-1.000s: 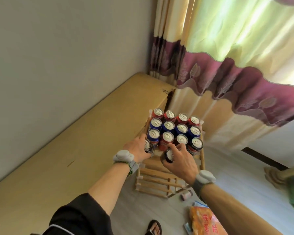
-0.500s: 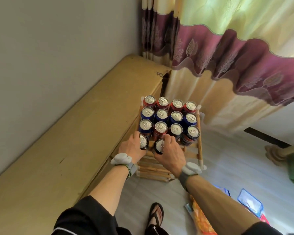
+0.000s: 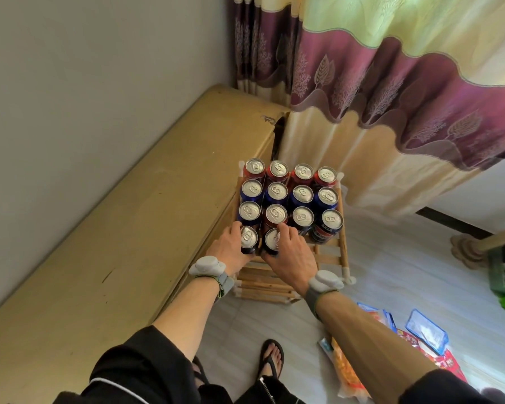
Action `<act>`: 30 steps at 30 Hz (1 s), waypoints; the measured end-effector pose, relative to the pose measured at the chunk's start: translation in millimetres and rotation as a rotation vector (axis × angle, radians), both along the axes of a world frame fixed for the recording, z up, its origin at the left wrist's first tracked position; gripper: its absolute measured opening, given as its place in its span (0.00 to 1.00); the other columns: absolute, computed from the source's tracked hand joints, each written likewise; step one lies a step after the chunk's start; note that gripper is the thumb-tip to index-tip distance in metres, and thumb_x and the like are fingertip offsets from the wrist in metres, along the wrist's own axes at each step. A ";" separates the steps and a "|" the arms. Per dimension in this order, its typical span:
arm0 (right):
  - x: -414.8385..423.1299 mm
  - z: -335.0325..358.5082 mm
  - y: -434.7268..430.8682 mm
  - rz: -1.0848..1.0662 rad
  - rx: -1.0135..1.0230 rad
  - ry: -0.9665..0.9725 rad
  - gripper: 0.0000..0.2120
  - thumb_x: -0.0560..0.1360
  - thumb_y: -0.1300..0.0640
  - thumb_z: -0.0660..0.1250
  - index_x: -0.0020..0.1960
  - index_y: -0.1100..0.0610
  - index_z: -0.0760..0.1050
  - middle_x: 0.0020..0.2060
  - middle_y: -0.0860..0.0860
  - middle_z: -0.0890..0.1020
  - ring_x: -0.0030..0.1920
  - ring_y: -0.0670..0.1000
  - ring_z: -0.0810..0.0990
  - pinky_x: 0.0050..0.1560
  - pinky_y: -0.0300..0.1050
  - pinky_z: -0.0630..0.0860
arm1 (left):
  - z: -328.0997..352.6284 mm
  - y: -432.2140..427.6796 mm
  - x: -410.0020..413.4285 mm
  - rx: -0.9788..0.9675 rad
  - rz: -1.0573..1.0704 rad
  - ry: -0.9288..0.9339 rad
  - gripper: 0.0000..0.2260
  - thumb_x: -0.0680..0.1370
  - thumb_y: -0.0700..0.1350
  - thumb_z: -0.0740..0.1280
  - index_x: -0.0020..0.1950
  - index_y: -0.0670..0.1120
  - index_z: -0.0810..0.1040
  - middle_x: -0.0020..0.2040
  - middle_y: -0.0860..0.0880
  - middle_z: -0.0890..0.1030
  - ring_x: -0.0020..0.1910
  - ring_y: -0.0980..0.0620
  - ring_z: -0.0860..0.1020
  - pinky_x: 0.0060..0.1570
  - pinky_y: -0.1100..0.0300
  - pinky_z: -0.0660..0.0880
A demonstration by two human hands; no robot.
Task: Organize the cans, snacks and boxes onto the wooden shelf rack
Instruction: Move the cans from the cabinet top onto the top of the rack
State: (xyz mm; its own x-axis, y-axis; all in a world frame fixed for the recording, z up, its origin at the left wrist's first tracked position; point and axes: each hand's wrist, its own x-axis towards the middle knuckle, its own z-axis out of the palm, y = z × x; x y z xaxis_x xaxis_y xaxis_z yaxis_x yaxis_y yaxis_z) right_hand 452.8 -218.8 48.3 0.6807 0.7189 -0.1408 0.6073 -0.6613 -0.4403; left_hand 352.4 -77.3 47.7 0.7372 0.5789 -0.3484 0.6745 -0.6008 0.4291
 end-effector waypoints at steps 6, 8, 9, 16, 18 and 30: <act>2.8 0.0 -1.8 0.025 -0.022 0.005 0.35 0.73 0.44 0.74 0.72 0.54 0.60 0.63 0.55 0.73 0.60 0.59 0.77 0.59 0.51 0.77 | 0.9 1.3 1.0 0.007 -0.018 0.005 0.31 0.72 0.57 0.74 0.68 0.48 0.64 0.63 0.44 0.76 0.56 0.38 0.79 0.50 0.48 0.76; 4.2 0.5 -2.1 0.032 -0.024 0.010 0.35 0.74 0.44 0.73 0.72 0.55 0.60 0.63 0.55 0.73 0.61 0.59 0.76 0.59 0.51 0.76 | 1.3 0.1 3.1 0.011 -0.017 0.004 0.31 0.72 0.56 0.73 0.68 0.48 0.64 0.63 0.44 0.76 0.56 0.37 0.79 0.50 0.48 0.76; 4.9 0.5 -2.6 0.034 -0.026 0.015 0.35 0.74 0.44 0.73 0.72 0.55 0.60 0.64 0.55 0.72 0.61 0.60 0.76 0.60 0.52 0.76 | 1.2 -0.8 4.4 0.008 -0.014 0.006 0.30 0.72 0.56 0.73 0.68 0.47 0.64 0.63 0.44 0.75 0.56 0.37 0.79 0.50 0.48 0.76; 3.1 0.4 -5.1 0.046 -0.041 0.027 0.38 0.74 0.45 0.74 0.74 0.54 0.56 0.64 0.54 0.71 0.61 0.59 0.76 0.58 0.52 0.78 | 5.9 -1.0 3.2 0.009 -0.046 0.047 0.33 0.72 0.57 0.72 0.70 0.45 0.62 0.64 0.43 0.73 0.57 0.37 0.78 0.52 0.48 0.76; 6.1 3.9 -7.7 0.064 -0.059 0.011 0.39 0.73 0.46 0.74 0.74 0.54 0.56 0.64 0.54 0.70 0.61 0.59 0.75 0.56 0.53 0.79 | 11.5 2.1 2.3 0.004 -0.052 0.088 0.36 0.71 0.58 0.72 0.72 0.46 0.60 0.65 0.43 0.73 0.58 0.37 0.78 0.54 0.46 0.76; 29.5 61.1 -59.2 0.192 -0.188 -0.262 0.32 0.74 0.56 0.65 0.75 0.56 0.59 0.68 0.54 0.71 0.63 0.56 0.71 0.61 0.49 0.75 | 86.9 1.9 17.8 0.208 -0.106 0.085 0.25 0.78 0.48 0.65 0.73 0.48 0.63 0.67 0.46 0.71 0.59 0.42 0.76 0.51 0.49 0.76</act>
State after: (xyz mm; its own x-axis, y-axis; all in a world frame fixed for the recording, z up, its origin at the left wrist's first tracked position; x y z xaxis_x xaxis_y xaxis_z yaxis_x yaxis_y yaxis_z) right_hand 482.3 -277.9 109.5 0.5665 0.8150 -0.1217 0.8040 -0.5791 -0.1354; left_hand 370.2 -75.4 134.6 0.7709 0.5657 -0.2927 0.6313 -0.7396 0.2333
